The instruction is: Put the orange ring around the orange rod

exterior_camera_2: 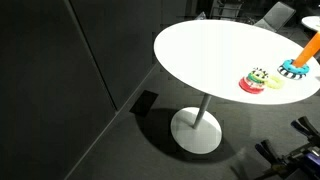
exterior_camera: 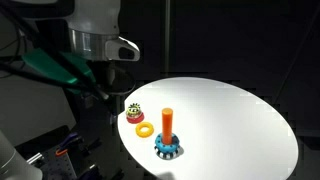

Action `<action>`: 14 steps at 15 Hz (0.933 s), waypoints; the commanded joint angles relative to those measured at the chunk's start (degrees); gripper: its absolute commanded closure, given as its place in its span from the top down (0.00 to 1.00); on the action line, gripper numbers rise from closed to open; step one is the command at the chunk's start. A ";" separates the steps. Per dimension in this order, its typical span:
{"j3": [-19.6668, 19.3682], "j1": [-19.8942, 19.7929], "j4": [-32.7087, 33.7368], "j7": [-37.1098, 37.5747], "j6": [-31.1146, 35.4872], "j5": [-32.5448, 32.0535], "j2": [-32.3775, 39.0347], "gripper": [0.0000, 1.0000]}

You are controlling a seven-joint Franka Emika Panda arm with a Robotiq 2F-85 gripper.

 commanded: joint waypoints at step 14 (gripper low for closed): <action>1.65 -1.57 0.34 -0.43 0.61 0.95 1.14 1.00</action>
